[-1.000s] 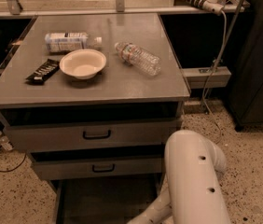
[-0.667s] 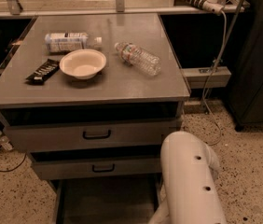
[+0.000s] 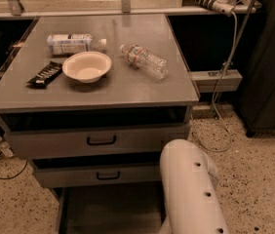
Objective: Open bottom drawer
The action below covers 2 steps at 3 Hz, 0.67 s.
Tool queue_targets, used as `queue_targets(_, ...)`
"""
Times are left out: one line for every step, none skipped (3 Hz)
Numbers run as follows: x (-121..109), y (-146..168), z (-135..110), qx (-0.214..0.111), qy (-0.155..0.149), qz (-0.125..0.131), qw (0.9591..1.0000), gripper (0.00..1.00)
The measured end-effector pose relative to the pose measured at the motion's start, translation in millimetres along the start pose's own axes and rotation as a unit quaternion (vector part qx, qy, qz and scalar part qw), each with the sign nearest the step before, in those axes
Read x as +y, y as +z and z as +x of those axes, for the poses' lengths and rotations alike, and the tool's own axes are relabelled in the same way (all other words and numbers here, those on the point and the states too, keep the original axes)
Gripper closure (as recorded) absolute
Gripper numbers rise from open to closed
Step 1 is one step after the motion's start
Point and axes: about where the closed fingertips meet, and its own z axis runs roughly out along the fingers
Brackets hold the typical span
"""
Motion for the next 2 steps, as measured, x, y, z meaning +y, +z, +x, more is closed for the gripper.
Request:
queue_targets(0.7,-0.3,-0.5,0.0,0.0,-0.001,1.0,0.0)
queue_targets(1.6,-0.6,-0.7,0.001,0.0,-0.002,1.0,0.0)
